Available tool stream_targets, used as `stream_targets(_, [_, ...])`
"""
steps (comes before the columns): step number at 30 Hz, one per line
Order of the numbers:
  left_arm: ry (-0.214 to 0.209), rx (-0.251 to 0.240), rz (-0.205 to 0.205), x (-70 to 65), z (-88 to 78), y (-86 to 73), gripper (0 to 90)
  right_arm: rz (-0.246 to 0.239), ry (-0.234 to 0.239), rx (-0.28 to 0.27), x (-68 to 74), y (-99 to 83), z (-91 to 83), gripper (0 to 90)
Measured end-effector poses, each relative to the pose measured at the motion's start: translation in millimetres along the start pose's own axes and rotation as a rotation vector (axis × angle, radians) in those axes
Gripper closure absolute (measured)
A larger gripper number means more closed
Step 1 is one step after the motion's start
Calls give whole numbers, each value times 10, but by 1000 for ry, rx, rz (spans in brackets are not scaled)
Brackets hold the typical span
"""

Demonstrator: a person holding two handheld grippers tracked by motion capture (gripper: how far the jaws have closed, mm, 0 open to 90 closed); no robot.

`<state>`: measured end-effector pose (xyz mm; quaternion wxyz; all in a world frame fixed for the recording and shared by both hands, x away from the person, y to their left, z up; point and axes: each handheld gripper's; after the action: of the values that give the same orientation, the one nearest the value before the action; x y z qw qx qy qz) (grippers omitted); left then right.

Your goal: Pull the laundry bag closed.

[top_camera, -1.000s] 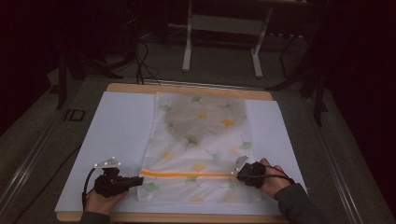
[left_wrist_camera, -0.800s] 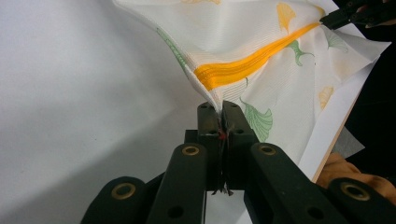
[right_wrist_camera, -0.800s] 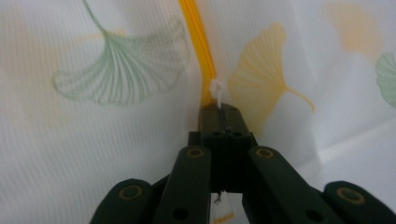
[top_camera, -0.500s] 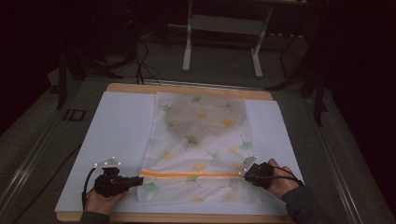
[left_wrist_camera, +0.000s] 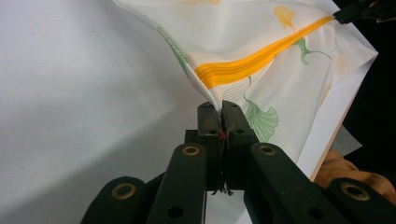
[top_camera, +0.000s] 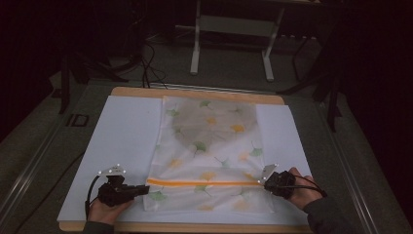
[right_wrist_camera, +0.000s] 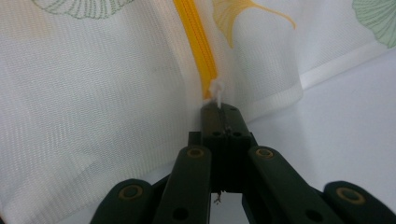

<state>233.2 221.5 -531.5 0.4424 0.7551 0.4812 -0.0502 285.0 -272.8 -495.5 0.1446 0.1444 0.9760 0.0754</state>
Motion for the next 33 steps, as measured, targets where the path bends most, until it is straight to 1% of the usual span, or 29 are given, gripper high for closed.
stream_targets(4, [1, 4, -1, -9, 12, -13, 881, 12, 15, -11, -9, -39, -2, 900])
stream_targets(6, [5, 16, -1, -14, 30, -24, 877, 23, 19, -23, -9, -53, -1, 900])
stream_targets(7, [12, 28, 4, -15, 39, -28, 860, 32, 23, -31, -8, -62, 2, 900])
stream_targets(8, [19, 28, 3, -15, 43, -34, 828, 38, 27, -35, -13, -72, 4, 889])
stream_targets(9, [20, 24, -2, -9, 36, -38, 792, 44, 27, -41, -19, -87, 1, 863])
stream_targets(10, [21, 17, -2, 0, 23, -38, 773, 50, 35, -51, -20, -102, -6, 823])
stream_targets(11, [22, 4, -10, 4, 9, -38, 754, 55, 45, -55, -27, -119, -6, 789])
stream_targets(13, [27, -13, -15, 17, -13, -38, 716, 80, 43, -54, -39, -155, -2, 745])
stream_targets(14, [31, -19, -13, 23, -23, -38, 702, 91, 50, -61, -51, -177, -2, 721])
stream_targets(15, [35, -25, -16, 23, -28, -39, 693, 107, 52, -76, -61, -200, -5, 691])
stream_targets(18, [53, -36, -13, 26, -43, -35, 674, 156, 73, -122, -95, -267, -26, 642])
stream_targets(21, [99, -40, -5, 31, -54, -22, 656, 204, 83, -173, -119, -322, -37, 599])
stream_targets(22, [107, -44, -4, 33, -57, -20, 654, 220, 87, -191, -130, -340, -36, 583])
stream_targets(24, [139, -48, 4, 36, -64, -16, 643, 257, 96, -224, -143, -373, -25, 578])
stream_targets(25, [153, -49, 7, 33, -63, -14, 641, 266, 105, -237, -148, -387, -14, 572])
stream_targets(30, [233, -52, 50, 7, -53, 7, 626, 359, 111, -297, -175, -436, 43, 550])
stream_targets(31, [255, -52, 60, -2, -46, 13, 618, 384, 113, -312, -182, -446, 49, 548])
stream_targets(32, [269, -51, 70, -4, -43, 17, 612, 416, 112, -336, -192, -462, 59, 545])
stream_targets(33, [283, -54, 77, -6, -39, 21, 610, 436, 105, -352, -199, -471, 67, 544])
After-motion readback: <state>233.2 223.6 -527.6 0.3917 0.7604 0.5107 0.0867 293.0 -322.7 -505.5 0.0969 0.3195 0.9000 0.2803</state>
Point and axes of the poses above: each handheld gripper's, and its own axes: z roughly forward along the jaws, y roughly out of its top, x roughly to its left, and after that the axes turned 3 degrees about -z, right-handed
